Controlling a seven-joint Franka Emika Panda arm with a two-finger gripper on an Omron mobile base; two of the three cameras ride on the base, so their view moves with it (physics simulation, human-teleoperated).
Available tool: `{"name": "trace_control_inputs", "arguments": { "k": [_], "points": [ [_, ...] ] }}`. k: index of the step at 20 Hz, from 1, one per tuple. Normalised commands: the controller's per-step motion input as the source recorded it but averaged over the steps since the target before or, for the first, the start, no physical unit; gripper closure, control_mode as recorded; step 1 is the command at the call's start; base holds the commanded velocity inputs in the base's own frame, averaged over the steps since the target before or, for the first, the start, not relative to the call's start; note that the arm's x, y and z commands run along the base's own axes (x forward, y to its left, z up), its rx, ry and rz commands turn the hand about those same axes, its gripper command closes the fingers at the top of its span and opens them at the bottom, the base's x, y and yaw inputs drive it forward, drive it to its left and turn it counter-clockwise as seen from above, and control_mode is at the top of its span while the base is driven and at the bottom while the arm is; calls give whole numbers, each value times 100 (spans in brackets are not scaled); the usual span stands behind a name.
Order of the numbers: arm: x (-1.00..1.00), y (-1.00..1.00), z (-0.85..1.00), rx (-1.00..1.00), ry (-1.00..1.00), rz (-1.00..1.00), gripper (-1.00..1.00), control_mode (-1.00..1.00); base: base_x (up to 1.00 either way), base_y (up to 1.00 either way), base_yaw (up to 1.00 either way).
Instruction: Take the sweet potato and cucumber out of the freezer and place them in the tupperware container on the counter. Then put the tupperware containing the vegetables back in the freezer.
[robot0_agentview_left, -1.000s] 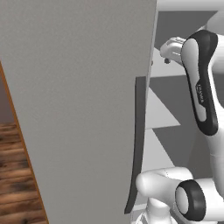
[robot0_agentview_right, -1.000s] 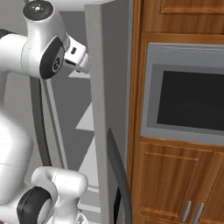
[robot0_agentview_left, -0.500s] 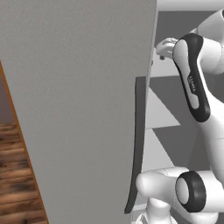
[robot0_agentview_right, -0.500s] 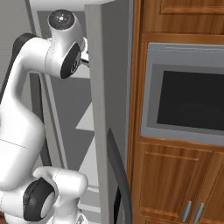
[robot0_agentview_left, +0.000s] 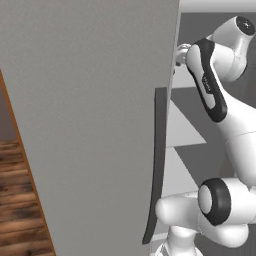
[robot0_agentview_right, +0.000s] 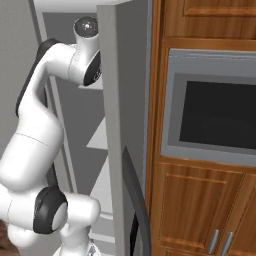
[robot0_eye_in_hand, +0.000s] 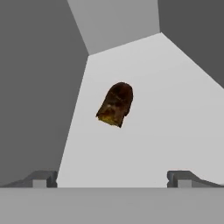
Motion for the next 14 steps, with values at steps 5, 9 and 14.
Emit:
{"name": "trace_control_inputs", "arguments": {
  "k": [5, 9, 14],
  "points": [
    [42, 0, -12, 3, 3, 1, -100, -100, 0, 0, 0],
    [37, 0, -15, 5, 3, 3, -100, -100, 0, 0, 0],
    [28, 0, -14, 3, 2, 3, -100, -100, 0, 0, 0]
  ]
}}
